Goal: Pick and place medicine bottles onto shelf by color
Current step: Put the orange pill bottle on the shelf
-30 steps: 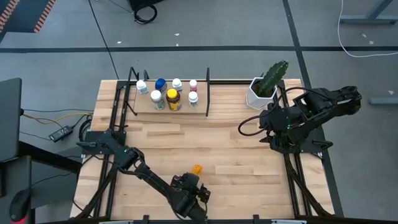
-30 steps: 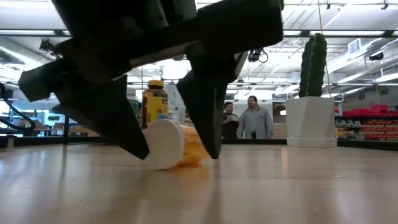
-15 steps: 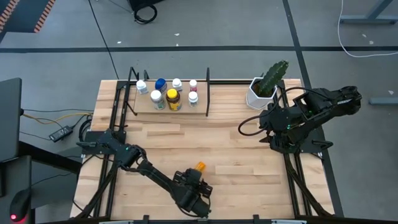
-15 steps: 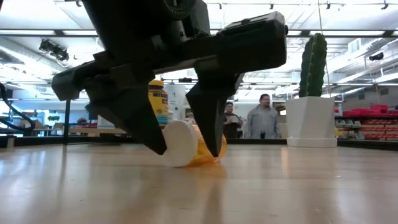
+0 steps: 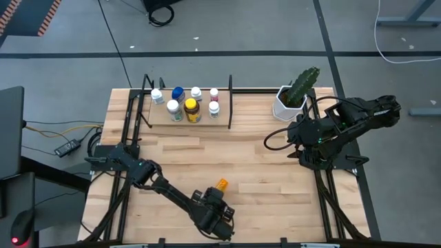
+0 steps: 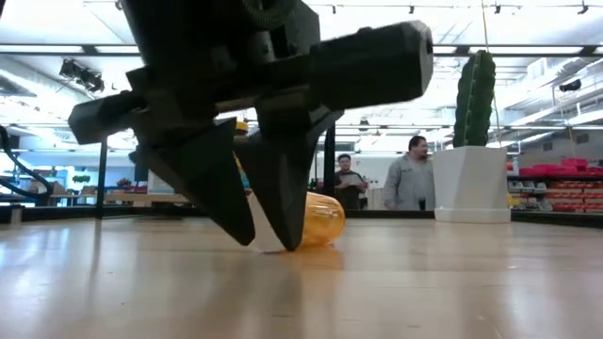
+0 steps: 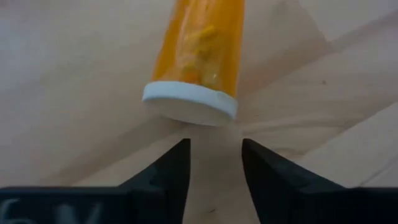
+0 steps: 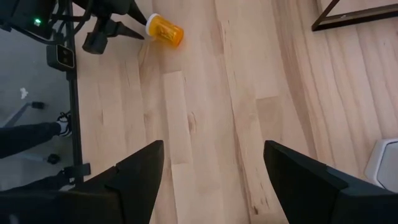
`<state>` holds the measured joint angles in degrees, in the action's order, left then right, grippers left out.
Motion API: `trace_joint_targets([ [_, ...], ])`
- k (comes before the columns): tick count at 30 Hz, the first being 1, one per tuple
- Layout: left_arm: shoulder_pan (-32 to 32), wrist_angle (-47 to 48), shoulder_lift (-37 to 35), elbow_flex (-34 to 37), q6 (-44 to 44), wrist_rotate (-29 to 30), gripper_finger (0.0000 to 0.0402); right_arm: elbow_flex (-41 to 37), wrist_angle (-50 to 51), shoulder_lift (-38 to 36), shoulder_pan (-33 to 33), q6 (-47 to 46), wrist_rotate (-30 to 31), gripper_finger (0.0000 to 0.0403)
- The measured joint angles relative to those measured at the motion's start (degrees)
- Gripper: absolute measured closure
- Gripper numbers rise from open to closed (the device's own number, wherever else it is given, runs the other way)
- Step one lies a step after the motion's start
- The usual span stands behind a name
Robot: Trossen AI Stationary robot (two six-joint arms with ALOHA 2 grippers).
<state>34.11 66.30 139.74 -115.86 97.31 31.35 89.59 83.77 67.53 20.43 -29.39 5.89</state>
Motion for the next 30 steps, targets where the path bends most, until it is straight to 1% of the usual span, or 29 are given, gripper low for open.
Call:
trace_joint_targets([
  [7,-0.8,0.8,-2.0,-0.1,-3.9,-0.2,0.0297,0.0,0.0,0.0,0.0,0.1,0.0,0.0121],
  [12,-1.6,1.2,-3.9,-0.1,-8.4,-0.3,0.033,0.0,0.0,0.0,0.0,1.5,0.0,0.0121],
  [19,-2.1,2.2,-9.2,-0.1,-15.4,-1.1,0.039,0.0,-0.8,0.0,0.0,5.8,1.5,0.0121],
  [21,-2.1,2.6,-11.5,0.0,-17.7,-0.2,0.0396,-0.3,-3.8,0.0,0.0,7.0,1.5,0.0121],
  [26,-1.8,6.2,-17.7,-0.1,-23.0,2.1,0.0391,-2.4,-15.4,0.8,0.5,12.5,1.5,0.0121],
  [28,-1.7,9.3,-20.2,0.0,-23.3,3.4,0.0395,-3.4,-19.2,2.8,1.0,16.7,1.2,0.0121],
  [30,-1.1,12.7,-22.6,0.0,-22.7,5.2,0.0398,-4.3,-20.9,5.9,1.9,20.9,0.8,0.0121],
])
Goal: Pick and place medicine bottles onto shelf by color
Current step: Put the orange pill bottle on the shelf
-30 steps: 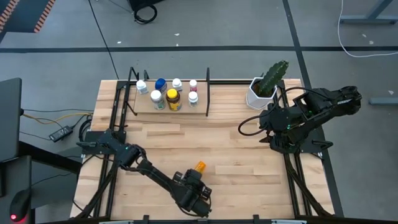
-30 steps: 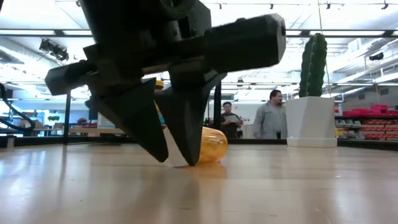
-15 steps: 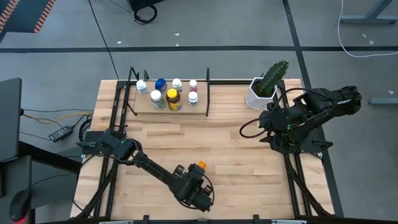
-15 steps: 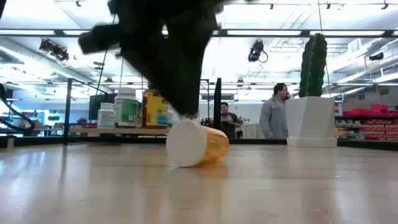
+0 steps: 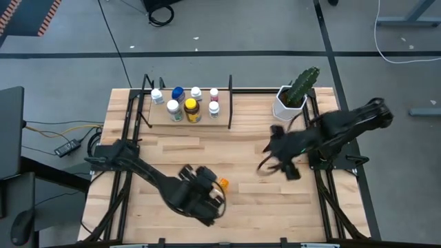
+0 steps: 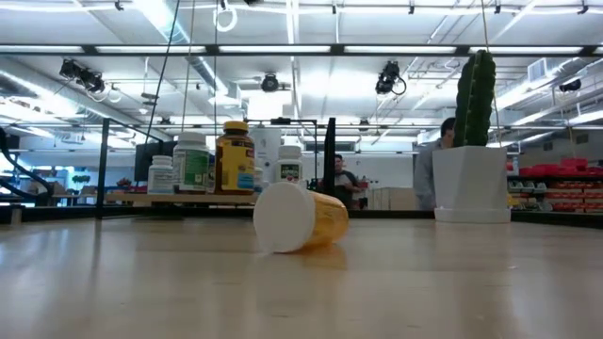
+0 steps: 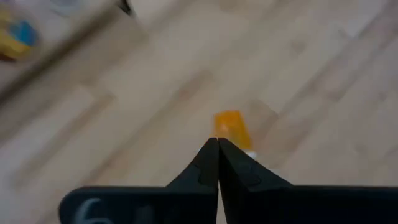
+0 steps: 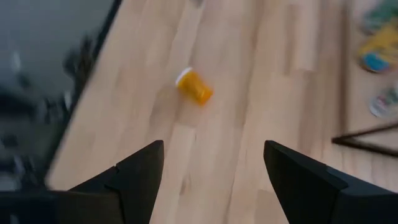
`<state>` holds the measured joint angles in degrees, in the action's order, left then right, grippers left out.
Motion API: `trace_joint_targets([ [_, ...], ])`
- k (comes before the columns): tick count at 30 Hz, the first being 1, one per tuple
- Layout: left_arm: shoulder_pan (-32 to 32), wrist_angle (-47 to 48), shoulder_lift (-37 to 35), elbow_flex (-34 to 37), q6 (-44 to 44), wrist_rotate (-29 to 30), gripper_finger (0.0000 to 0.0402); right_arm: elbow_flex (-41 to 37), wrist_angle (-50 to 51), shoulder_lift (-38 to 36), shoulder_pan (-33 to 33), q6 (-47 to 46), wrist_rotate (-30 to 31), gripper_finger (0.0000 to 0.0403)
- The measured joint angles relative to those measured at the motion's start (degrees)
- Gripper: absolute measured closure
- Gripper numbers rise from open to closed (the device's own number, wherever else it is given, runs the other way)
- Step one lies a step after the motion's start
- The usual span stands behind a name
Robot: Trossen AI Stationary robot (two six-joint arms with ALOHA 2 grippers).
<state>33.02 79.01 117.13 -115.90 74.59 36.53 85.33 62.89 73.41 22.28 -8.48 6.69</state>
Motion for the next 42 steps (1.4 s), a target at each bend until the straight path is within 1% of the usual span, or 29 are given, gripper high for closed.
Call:
trace_joint_targets([
  [3,1.7,5.8,-3.5,0.0,4.1,3.8,0.0393,-0.4,-0.1,6.0,0.9,6.5,-0.5,0.0121],
  [5,3.5,8.6,-5.3,0.0,7.8,6.1,0.0391,-0.4,-0.3,10.0,0.9,9.7,0.4,0.0121],
  [10,7.4,9.8,-7.1,0.0,15.0,10.4,0.0396,-0.4,-7.0,17.7,0.7,19.0,1.2,0.0121],
  [15,11.6,9.7,-7.1,0.0,24.2,14.6,0.0394,-0.4,-16.5,22.4,0.3,26.2,-3.7,0.0121],
  [18,13.9,9.3,-7.1,0.0,28.2,17.0,0.0387,-0.4,-20.1,24.7,-0.7,29.1,-7.5,0.0121],
  [22,15.8,9.3,-7.1,0.0,32.8,18.2,0.039,-0.4,-23.4,27.8,-2.4,31.1,-11.9,0.0121],
  [25,16.4,8.8,-7.1,0.0,36.0,18.3,0.0397,-0.4,-25.1,30.8,-3.6,32.5,-13.0,0.0121],
  [35,16.7,3.7,-7.1,0.0,35.9,18.3,0.0381,-0.4,-27.9,39.9,-7.6,37.2,-14.2,0.0121],
  [42,16.7,2.5,-7.1,0.0,35.9,18.3,0.0396,-0.4,-29.0,43.1,-9.8,38.4,-15.1,0.0121],
])
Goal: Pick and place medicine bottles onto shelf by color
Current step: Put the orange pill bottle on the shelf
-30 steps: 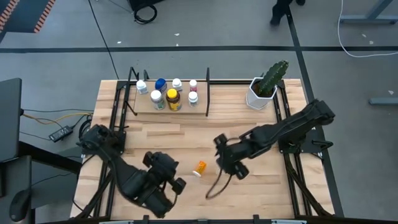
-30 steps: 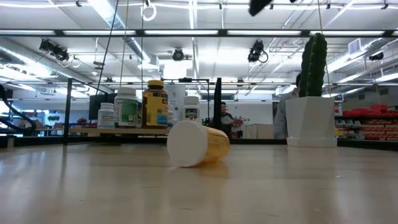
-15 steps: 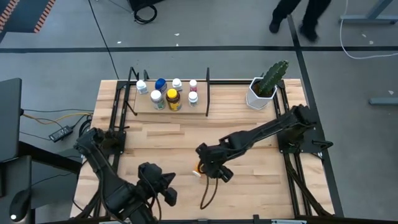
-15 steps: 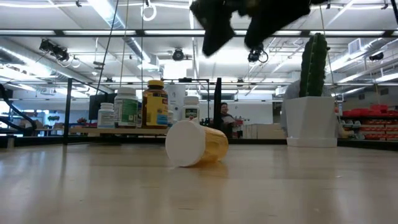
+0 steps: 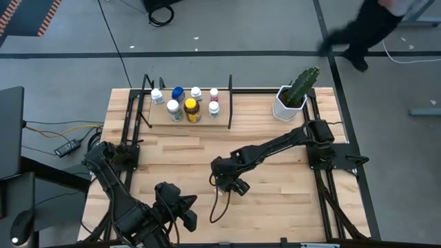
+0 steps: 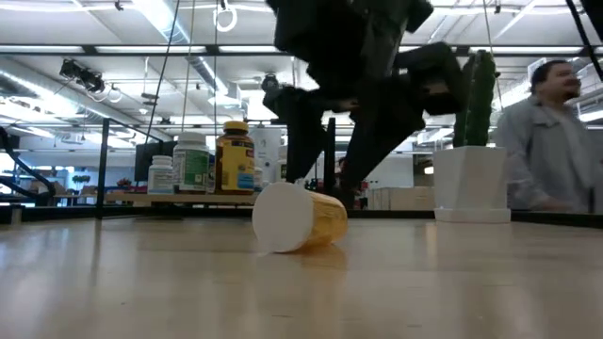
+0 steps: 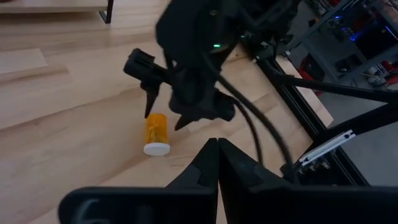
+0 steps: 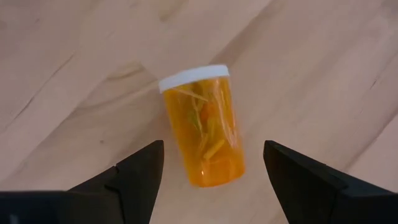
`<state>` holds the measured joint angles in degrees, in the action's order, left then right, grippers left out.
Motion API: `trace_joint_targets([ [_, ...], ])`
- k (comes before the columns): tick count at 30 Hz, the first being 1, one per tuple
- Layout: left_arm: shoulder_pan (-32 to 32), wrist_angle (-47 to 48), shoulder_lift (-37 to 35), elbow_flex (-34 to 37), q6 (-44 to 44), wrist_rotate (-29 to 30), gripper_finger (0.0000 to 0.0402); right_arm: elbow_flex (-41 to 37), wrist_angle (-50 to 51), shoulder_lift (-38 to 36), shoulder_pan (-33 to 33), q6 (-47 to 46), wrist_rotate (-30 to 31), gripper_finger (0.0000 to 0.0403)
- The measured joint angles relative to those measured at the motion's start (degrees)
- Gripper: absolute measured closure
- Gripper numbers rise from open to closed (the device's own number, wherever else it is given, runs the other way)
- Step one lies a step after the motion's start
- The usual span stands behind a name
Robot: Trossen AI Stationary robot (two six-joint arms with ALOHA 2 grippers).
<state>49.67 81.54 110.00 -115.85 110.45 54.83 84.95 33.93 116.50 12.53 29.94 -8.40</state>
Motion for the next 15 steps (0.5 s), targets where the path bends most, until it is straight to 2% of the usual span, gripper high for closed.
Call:
trace_joint_targets([
  [7,-0.3,0.1,0.0,0.0,-0.1,0.0,0.0386,0.0,-0.8,1.1,-0.9,-1.7,-2.9,0.0128],
  [15,-1.6,1.4,0.0,0.0,-0.7,-0.2,0.0392,0.0,-1.7,1.2,-1.0,-2.1,-4.1,0.0169],
])
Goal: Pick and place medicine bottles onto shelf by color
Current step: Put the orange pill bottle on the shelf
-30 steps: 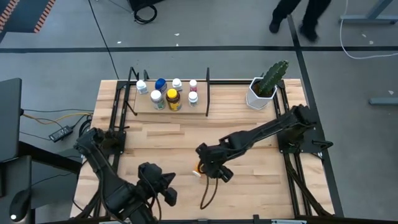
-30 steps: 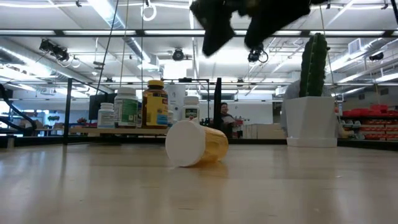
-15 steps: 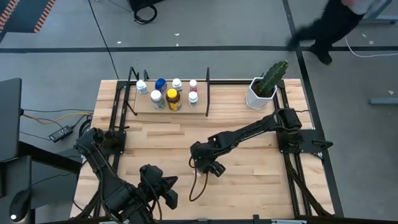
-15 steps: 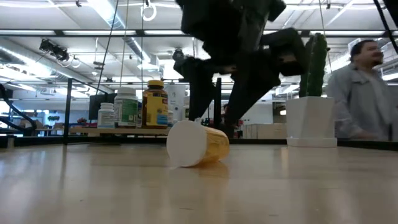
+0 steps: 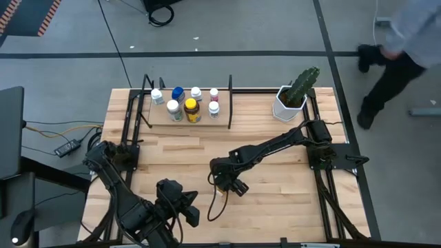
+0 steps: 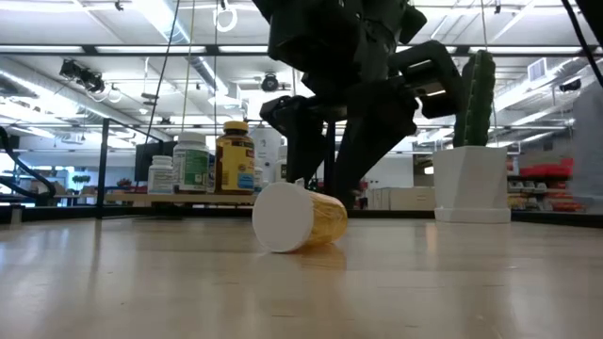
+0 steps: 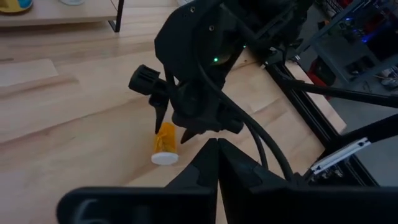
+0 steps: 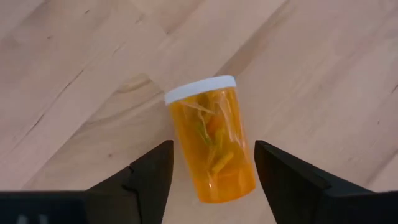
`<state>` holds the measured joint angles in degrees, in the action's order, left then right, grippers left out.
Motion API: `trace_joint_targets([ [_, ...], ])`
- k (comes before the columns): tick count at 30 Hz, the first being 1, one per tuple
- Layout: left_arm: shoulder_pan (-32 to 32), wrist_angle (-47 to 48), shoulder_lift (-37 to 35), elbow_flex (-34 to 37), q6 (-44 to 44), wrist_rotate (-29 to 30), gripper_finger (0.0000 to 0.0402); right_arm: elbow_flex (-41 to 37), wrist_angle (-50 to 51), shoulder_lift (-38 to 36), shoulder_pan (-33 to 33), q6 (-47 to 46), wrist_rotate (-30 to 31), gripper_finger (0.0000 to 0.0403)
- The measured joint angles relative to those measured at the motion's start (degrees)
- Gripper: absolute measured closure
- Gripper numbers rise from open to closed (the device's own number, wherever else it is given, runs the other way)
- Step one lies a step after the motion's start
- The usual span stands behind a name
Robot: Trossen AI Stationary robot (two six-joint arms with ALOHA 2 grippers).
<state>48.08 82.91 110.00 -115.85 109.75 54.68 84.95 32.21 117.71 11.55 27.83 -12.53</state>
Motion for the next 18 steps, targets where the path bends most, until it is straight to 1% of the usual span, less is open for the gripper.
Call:
trace_joint_targets([
  [4,-0.9,-0.1,0.0,0.0,-1.3,0.0,0.0395,-0.1,-0.3,0.0,-0.3,0.0,0.0,0.0185],
  [8,-1.5,-0.2,0.0,0.0,-2.1,-0.1,0.0384,-1.4,-2.1,0.0,-0.2,0.4,0.5,0.0188],
  [13,-2.0,-0.5,0.0,0.0,-3.8,-0.3,0.0378,-4.4,-3.6,0.0,-0.2,-0.1,0.7,0.0173],
  [18,-2.0,-0.5,0.0,0.0,-4.0,-0.5,0.0388,-5.9,-3.5,0.0,-0.1,-0.2,0.7,0.0162],
])
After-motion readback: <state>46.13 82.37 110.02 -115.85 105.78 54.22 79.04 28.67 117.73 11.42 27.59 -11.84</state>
